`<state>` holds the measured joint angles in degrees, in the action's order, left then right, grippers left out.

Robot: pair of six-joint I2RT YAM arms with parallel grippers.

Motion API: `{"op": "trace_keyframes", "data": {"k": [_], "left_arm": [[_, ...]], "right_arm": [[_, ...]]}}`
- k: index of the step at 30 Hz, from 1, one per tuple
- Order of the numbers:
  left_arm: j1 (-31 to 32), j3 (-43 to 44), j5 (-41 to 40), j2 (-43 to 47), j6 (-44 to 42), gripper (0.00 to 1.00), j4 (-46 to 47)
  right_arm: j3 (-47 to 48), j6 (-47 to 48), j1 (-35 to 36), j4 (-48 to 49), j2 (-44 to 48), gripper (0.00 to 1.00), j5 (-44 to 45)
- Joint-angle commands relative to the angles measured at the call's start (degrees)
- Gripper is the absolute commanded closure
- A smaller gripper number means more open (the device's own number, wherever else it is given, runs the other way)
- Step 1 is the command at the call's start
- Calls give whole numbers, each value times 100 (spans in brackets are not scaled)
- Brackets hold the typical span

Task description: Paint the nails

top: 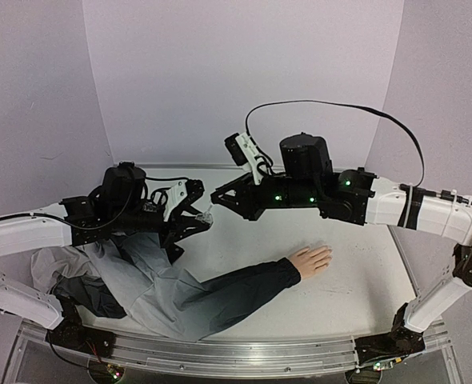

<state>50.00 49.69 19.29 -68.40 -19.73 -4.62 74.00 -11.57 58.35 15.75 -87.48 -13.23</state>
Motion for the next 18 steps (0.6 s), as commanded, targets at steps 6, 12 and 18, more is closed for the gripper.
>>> {"op": "trace_keyframes", "data": {"k": [6,12,18], "left_arm": [[45,278,0,16,-73,100,14],[45,278,4,18,-76,100,10],[44,278,5,23,-71,100,5]], "right_arm": [[242,70,54,126,-110,100,-108],[260,62,69,96,-187,100,-205],[231,52,87,69,-229,100,-248]]}}
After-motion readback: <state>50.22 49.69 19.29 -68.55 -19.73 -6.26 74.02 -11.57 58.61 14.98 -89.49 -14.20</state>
